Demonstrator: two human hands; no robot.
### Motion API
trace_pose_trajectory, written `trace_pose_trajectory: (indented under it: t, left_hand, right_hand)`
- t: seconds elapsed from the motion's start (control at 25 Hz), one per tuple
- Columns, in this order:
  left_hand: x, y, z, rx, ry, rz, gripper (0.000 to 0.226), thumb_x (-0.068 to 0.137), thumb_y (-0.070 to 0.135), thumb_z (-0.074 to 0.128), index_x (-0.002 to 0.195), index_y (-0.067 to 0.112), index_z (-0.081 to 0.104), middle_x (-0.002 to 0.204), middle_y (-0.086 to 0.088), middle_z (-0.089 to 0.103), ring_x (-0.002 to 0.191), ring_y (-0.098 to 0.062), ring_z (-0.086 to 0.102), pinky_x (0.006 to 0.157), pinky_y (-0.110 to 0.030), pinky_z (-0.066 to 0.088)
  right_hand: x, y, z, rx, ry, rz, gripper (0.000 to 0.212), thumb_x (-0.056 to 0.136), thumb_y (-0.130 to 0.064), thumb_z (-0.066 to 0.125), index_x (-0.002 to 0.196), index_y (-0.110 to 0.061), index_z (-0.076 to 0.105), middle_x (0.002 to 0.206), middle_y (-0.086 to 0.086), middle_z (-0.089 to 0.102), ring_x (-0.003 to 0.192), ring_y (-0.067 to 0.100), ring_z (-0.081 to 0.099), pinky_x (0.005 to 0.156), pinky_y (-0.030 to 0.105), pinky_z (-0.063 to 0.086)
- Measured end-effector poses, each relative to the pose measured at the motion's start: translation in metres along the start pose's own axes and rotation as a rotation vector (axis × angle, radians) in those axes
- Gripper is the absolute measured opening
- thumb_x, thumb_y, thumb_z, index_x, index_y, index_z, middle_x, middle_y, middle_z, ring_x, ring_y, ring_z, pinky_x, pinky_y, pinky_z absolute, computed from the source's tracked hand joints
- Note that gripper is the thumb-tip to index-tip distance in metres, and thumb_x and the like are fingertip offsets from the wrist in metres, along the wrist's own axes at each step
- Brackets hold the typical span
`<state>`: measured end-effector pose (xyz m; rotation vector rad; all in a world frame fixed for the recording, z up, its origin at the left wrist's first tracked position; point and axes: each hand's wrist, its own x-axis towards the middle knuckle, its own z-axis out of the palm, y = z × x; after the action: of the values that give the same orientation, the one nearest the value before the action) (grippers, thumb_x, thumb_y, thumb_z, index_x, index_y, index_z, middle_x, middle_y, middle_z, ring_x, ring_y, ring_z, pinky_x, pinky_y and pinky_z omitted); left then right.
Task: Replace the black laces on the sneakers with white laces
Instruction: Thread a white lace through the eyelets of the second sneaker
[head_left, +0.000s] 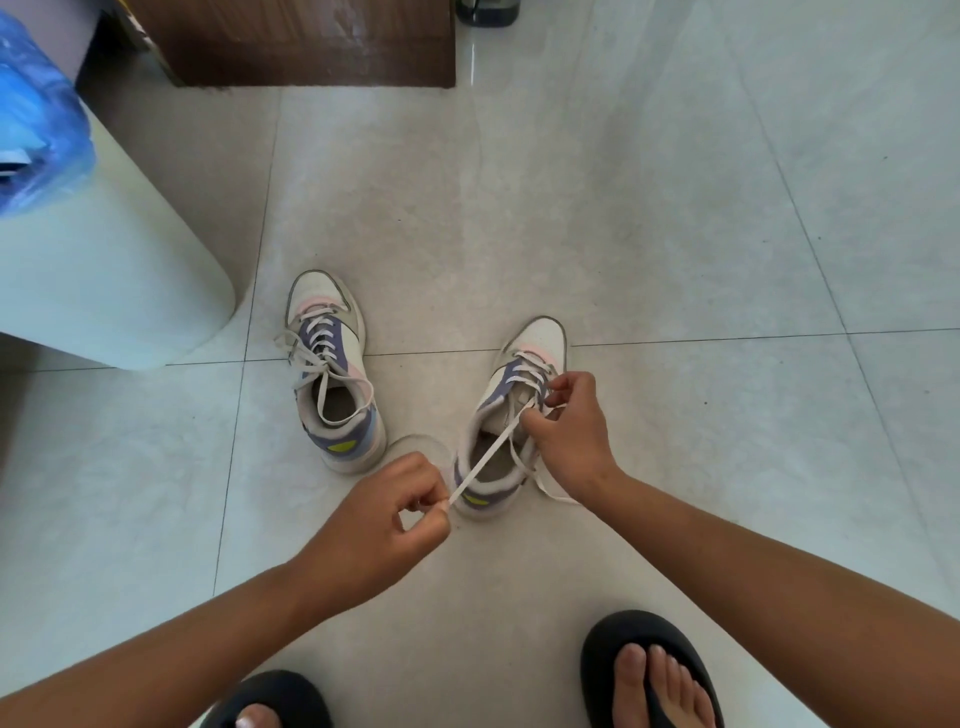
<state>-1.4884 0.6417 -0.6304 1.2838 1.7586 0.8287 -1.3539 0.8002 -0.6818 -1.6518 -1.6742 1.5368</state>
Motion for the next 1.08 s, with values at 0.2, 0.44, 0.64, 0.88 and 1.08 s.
trace_pose_trajectory:
  t: [0.2,0.44,0.64,0.88,1.08]
  left_hand:
    - [0.012,0.003,-0.015,0.254,-0.309,-0.136,0.021,0.093,0.032,0.052,0.075,0.022,0.054,0.059,0.005,0.06,0.056,-0.006,0.055,0.057,-0.019,0.041]
    - [0.039,0.031,-0.039,-0.095,0.033,-0.142,0.017,0.091,0.024,0.06,0.075,0.02,0.066,0.065,0.004,0.067,0.058,-0.005,0.054,0.059,-0.017,0.041]
    - [0.044,0.034,-0.04,0.073,-0.237,-0.118,0.017,0.089,0.026,0.061,0.074,0.021,0.067,0.067,0.009,0.066,0.051,-0.001,0.048,0.051,-0.01,0.034]
    - [0.027,0.045,-0.034,0.184,-0.289,-0.004,0.016,0.09,0.035,0.057,0.076,0.029,0.06,0.059,0.015,0.062,0.056,-0.004,0.057,0.054,-0.013,0.041]
    - [0.043,0.038,-0.058,0.41,0.004,-0.132,0.017,0.09,0.036,0.055,0.076,0.028,0.056,0.055,0.011,0.06,0.055,-0.004,0.057,0.056,-0.025,0.043]
  right_hand:
    - [-0.005,0.005,-0.013,-0.422,-0.03,-0.297,0.014,0.087,-0.016,0.059,0.099,-0.013,0.051,0.101,0.004,0.046,0.09,0.019,0.048,0.072,0.022,0.04]
    - [-0.021,0.009,-0.015,-1.151,0.058,-0.7,0.028,0.062,-0.035,0.08,0.078,-0.015,0.068,0.111,0.016,0.049,0.082,0.034,0.059,0.06,0.036,0.047]
    - [-0.018,0.002,-0.008,-0.86,-0.173,-0.274,0.024,0.093,-0.028,0.053,0.107,-0.013,0.065,0.132,0.009,0.035,0.119,0.027,0.035,0.094,0.033,0.036]
    - [-0.02,-0.013,-0.053,-0.219,-0.128,-0.115,0.019,0.094,-0.023,0.053,0.079,-0.013,0.059,0.056,-0.008,0.055,0.051,0.006,0.048,0.055,0.027,0.042]
    - [0.005,0.001,-0.107,-0.742,0.052,-0.609,0.018,0.094,-0.022,0.053,0.087,-0.012,0.067,0.07,0.001,0.063,0.064,0.022,0.057,0.06,0.032,0.046]
